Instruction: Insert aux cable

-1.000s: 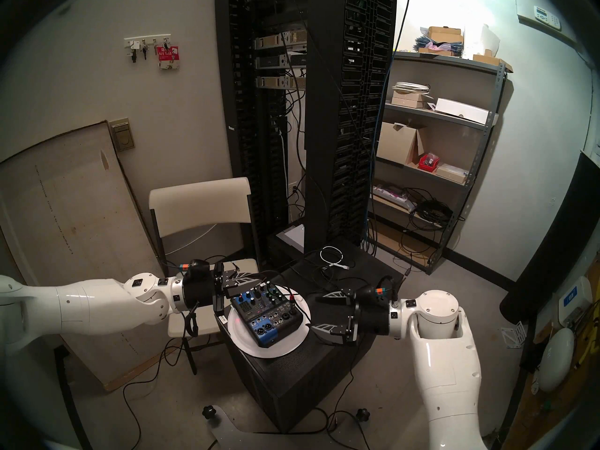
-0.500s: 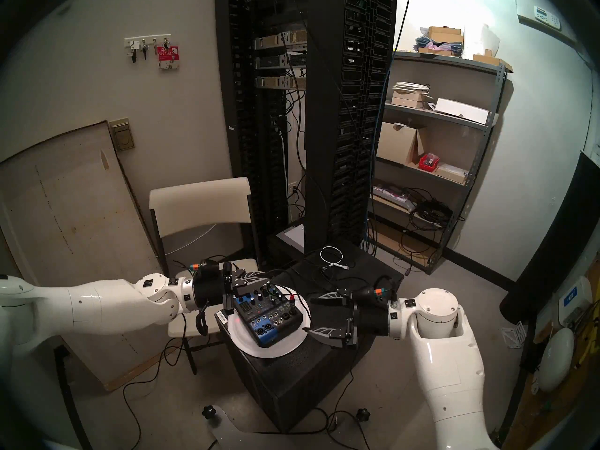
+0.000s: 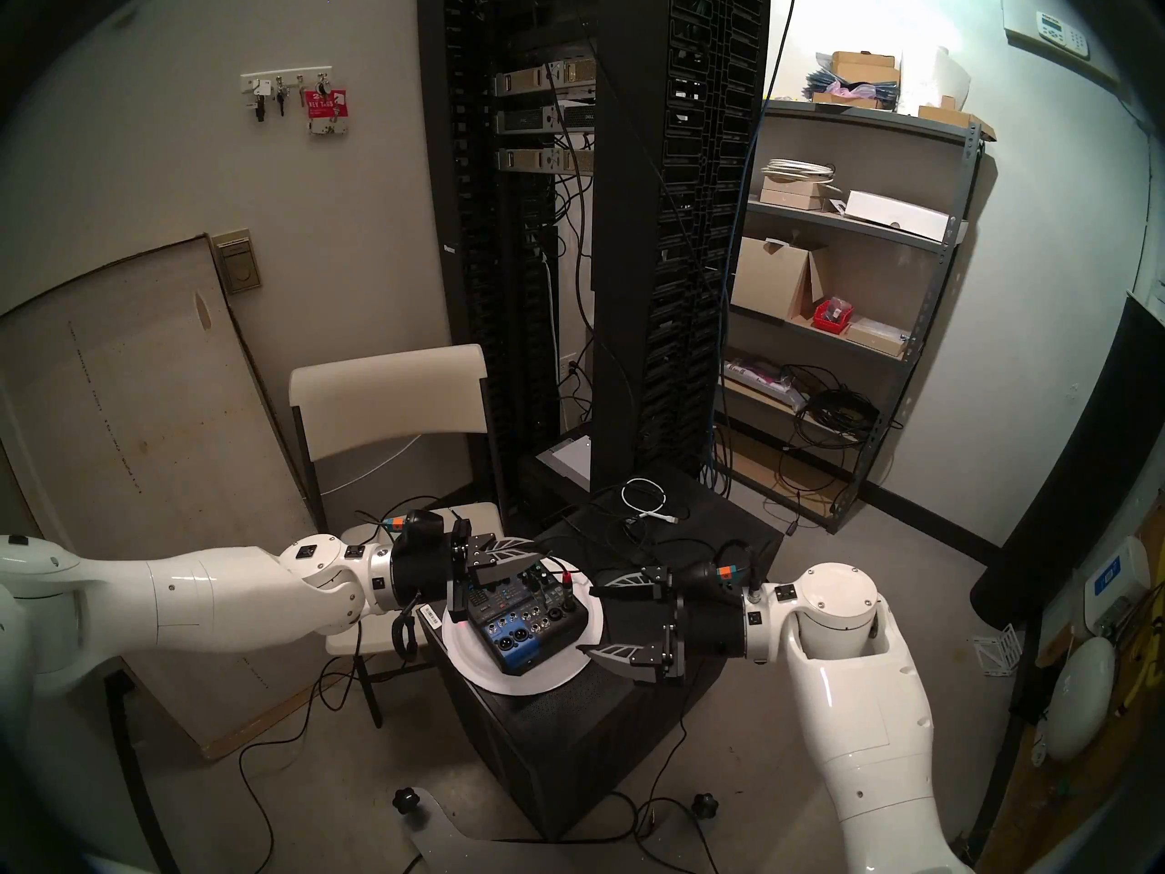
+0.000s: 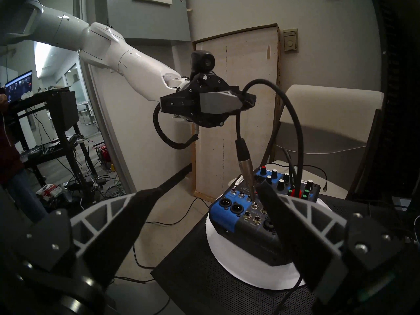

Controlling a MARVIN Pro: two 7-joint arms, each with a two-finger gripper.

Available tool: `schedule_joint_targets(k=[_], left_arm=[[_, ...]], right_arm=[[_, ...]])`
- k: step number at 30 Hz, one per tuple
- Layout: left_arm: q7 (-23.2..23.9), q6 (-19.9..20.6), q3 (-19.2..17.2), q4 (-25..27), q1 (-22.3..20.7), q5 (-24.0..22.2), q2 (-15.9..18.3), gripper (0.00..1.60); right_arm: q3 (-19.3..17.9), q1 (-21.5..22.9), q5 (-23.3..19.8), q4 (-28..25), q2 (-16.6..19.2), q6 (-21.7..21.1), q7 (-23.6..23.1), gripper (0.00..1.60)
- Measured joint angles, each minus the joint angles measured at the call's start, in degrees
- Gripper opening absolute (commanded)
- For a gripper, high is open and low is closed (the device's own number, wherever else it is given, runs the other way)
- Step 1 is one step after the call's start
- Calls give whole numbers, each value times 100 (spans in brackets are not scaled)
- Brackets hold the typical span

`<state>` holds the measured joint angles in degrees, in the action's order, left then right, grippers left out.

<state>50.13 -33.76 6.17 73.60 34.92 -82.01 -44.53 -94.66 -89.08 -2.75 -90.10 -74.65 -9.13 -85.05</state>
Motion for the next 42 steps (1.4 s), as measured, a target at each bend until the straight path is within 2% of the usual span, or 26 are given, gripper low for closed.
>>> schedule_joint_targets(k=[4, 7, 10, 24, 29, 42], left_arm=[[60, 38, 7, -47, 19, -22, -46, 0], [94, 63, 12, -46, 29, -26, -80, 0], [123, 85, 19, -37, 33, -26, -123, 0], [243, 172, 20, -22, 22, -31, -288, 0], [274, 205, 20, -17, 22, -37, -336, 0], [334, 251, 23, -18, 31, -52, -441, 0]], right_arm=[[30, 12, -10, 27, -8, 12, 0, 160], [60, 24, -13, 42, -13, 20, 0, 154], [96, 35, -14, 54, -23, 25, 0, 142], [136, 44, 11, 64, -100, 41, 72, 145], [120, 43, 35, 64, -129, 40, 170, 137], [210, 43, 148, 61, -206, -21, 381, 134]])
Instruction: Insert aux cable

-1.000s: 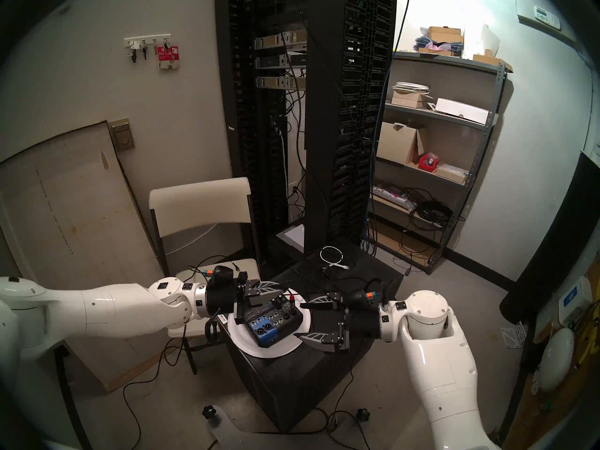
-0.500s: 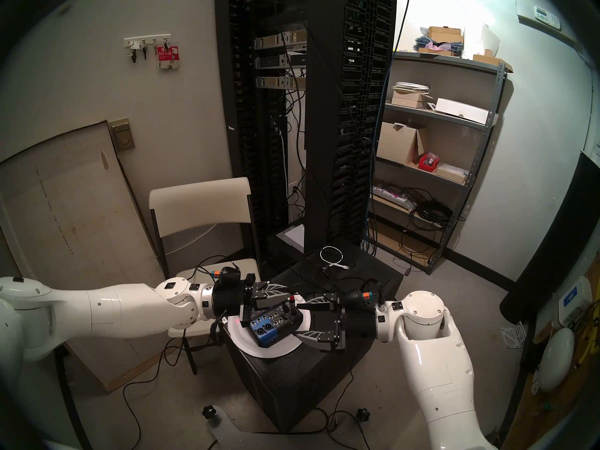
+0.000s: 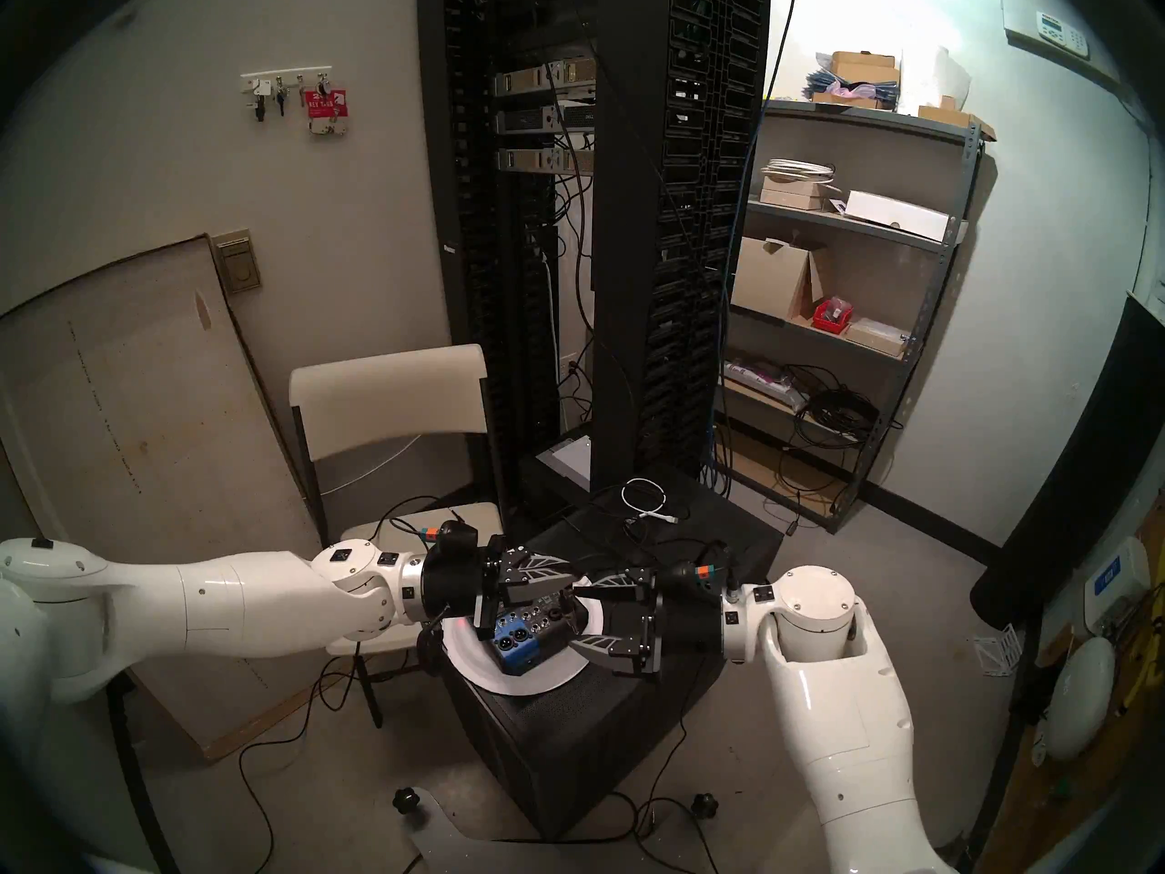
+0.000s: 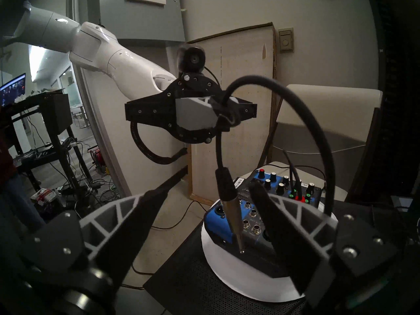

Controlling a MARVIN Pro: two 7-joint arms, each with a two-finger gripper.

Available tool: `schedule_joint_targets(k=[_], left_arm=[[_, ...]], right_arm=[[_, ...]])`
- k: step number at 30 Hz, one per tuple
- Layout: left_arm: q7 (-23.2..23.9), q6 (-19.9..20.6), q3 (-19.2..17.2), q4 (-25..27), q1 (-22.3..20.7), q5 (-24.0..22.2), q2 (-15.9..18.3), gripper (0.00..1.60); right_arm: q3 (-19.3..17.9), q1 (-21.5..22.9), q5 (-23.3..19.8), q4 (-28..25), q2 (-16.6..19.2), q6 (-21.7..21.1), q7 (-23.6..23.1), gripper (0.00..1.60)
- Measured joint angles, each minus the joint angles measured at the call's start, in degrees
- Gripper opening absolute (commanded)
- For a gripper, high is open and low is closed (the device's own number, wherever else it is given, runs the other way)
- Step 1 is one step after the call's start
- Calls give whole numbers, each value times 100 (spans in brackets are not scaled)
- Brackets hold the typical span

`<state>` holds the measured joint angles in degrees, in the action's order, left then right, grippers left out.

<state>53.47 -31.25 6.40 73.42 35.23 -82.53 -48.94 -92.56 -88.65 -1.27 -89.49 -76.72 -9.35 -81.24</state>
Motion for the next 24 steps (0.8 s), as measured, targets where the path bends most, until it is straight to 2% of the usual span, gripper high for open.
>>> schedule_joint_targets(k=[9, 13, 16, 24], left_arm=[[25, 23, 20, -6, 16, -2, -74, 0], [28, 32, 31, -11, 21, -1, -106, 0], [28, 39, 40, -18, 27, -1, -135, 0], [37, 31, 46, -33, 35, -1, -171, 0]], right_arm=[[50, 0, 21, 1, -21, -5, 63, 126], [60, 0, 23, 1, -22, 0, 74, 111], [74, 0, 24, 1, -22, 1, 69, 84], [112, 4, 48, 16, -22, -1, 46, 73]])
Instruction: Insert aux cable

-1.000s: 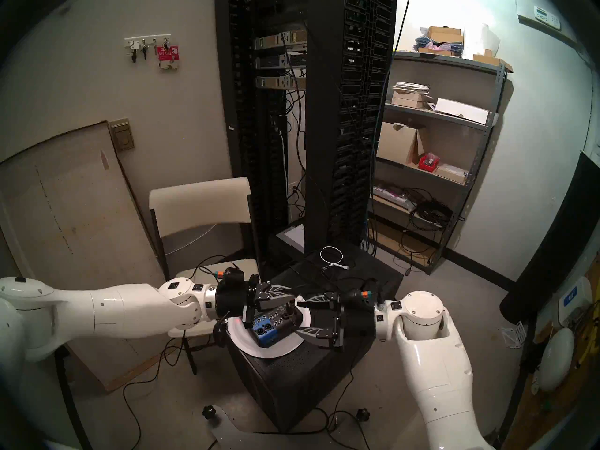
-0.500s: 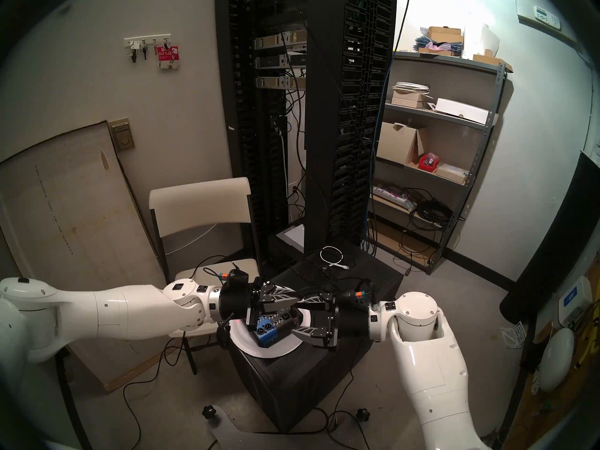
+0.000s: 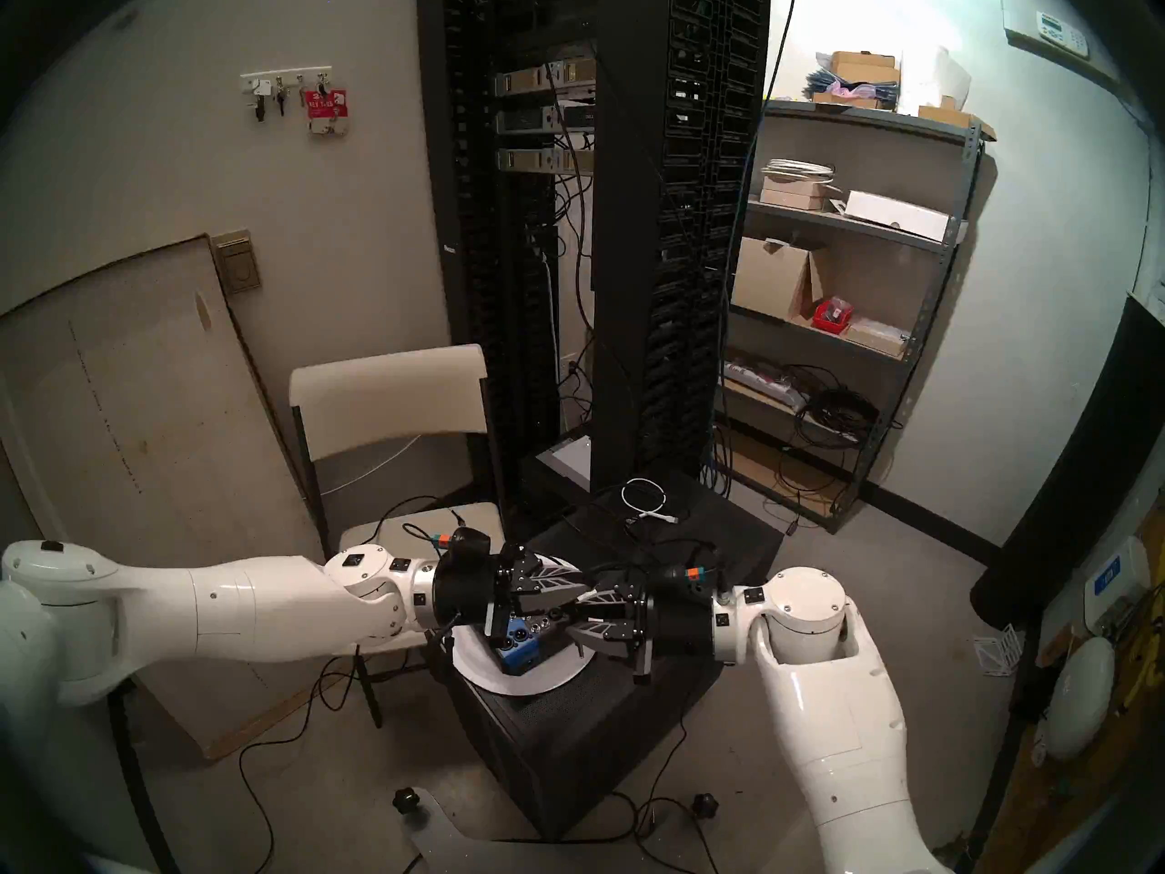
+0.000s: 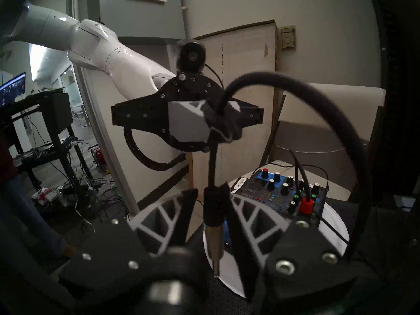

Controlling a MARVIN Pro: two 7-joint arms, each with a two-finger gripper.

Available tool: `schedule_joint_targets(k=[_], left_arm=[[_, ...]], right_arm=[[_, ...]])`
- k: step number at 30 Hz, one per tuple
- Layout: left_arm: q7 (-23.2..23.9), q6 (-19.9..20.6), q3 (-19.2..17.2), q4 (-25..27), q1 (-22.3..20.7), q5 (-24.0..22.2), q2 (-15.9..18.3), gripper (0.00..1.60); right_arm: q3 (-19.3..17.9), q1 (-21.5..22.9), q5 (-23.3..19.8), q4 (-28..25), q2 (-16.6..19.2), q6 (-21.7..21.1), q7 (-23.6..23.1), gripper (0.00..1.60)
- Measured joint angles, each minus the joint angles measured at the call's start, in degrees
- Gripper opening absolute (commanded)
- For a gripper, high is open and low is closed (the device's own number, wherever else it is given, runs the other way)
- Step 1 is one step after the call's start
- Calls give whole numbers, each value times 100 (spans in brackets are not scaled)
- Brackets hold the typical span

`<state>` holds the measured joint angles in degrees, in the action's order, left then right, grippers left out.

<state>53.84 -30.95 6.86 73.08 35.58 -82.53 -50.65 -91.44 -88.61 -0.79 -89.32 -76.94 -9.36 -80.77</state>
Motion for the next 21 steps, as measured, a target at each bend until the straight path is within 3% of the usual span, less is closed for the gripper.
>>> schedule_joint_targets(k=[7, 11, 16, 18, 19, 21], left_arm=[[0, -11, 4, -2, 0, 1, -7, 0], [-3, -14, 4, -2, 0, 1, -7, 0], [-4, -16, 6, -2, -3, 6, -7, 0], [-4, -16, 8, -1, -4, 9, -7, 0], [-4, -16, 9, -1, -5, 11, -7, 0], [-4, -16, 12, 2, -8, 15, -7, 0]], right_arm=[[4, 3, 12, 15, 0, -3, -6, 73], [3, 5, 25, 24, 0, -8, -6, 61], [-8, 9, 42, 30, -1, -10, 3, 18], [-13, 11, 47, 30, -2, -10, 8, 17], [-14, 12, 48, 31, -2, -11, 9, 0], [-16, 16, 53, 34, -3, -12, 11, 0]])
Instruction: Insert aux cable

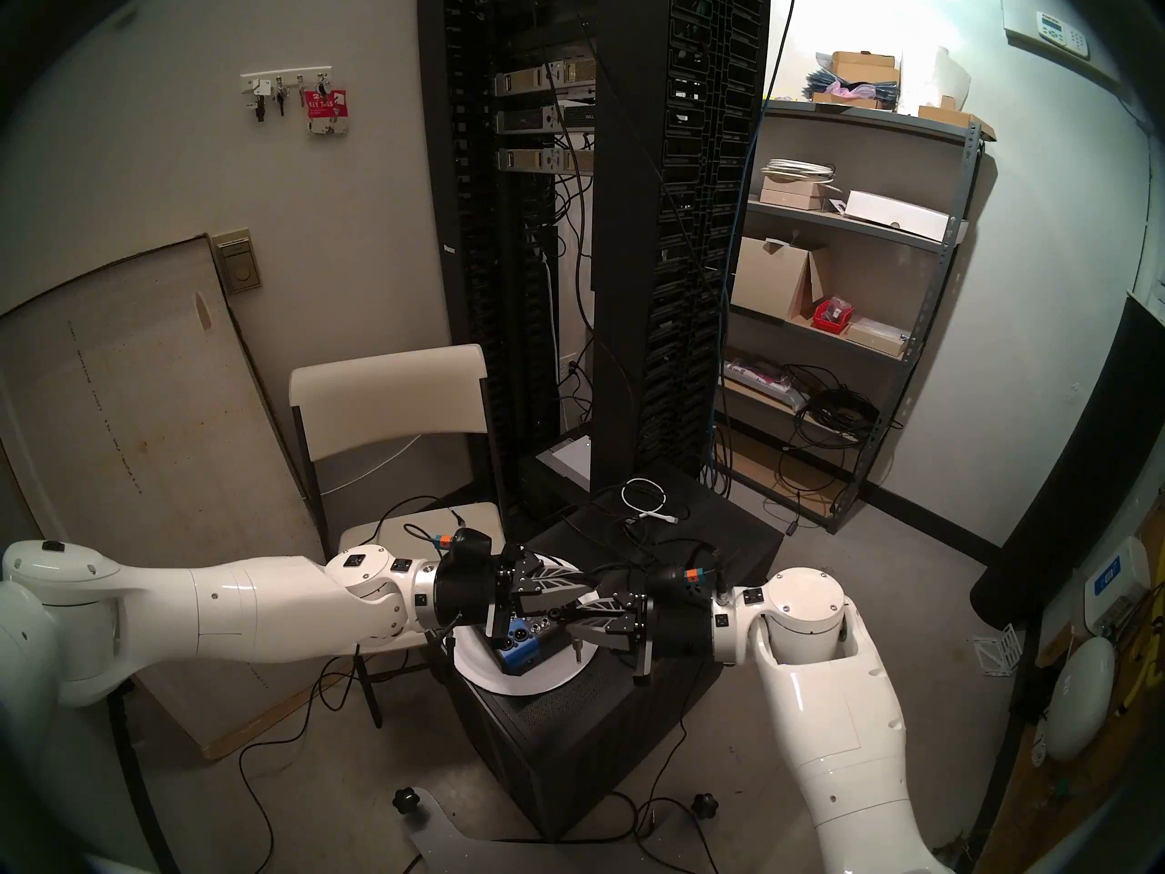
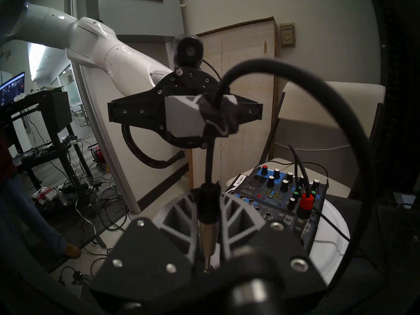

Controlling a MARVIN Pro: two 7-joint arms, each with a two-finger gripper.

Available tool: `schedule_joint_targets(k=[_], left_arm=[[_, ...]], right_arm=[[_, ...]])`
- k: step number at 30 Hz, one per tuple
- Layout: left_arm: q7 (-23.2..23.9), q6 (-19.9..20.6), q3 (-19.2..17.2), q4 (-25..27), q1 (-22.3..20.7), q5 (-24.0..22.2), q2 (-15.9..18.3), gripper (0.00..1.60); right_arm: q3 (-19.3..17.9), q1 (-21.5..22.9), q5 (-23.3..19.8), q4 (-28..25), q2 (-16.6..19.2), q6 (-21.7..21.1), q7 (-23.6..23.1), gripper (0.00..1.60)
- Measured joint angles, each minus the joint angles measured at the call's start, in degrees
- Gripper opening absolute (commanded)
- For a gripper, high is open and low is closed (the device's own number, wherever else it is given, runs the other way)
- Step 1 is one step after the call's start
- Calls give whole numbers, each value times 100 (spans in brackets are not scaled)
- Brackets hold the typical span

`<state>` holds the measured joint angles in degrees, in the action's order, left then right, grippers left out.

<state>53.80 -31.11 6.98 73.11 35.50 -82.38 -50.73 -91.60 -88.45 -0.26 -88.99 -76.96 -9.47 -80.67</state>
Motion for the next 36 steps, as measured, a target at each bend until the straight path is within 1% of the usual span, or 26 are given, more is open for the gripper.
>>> schedule_joint_targets(k=[12, 14, 15, 16, 20, 21, 26, 31, 32, 36], left_arm=[[-4, 0, 13, 13, -12, 13, 1, 0], [-3, 2, 14, 16, -13, 13, 3, 33], [-3, 6, 15, 20, -14, 12, 4, 43], [-1, 10, 16, 27, -15, 9, 6, 43], [13, 15, 17, 57, -21, -10, 25, 105], [17, 15, 17, 61, -22, -14, 30, 105], [46, 16, 8, 93, -25, -44, 82, 115], [83, 15, 5, 134, -26, -79, 159, 114], [88, 15, 5, 139, -26, -83, 167, 111], [133, 37, 10, 172, -25, -117, 238, 107]], right_arm=[[-1, 19, 18, 17, -6, 18, 0, 0], [-2, 19, 23, 18, -9, 40, 6, 0], [-3, 19, 26, 18, -12, 52, 14, 0], [-6, 19, 30, 18, -16, 69, 30, 0], [-23, 10, 43, 19, -31, 129, 90, 0], [-26, 8, 45, 20, -33, 137, 99, 0], [-46, -2, 56, 40, -43, 193, 141, 0], [-47, -3, 66, 70, -65, 253, 180, 0], [-47, -2, 67, 72, -68, 258, 184, 0], [-36, 2, 75, 88, -86, 288, 212, 0]])
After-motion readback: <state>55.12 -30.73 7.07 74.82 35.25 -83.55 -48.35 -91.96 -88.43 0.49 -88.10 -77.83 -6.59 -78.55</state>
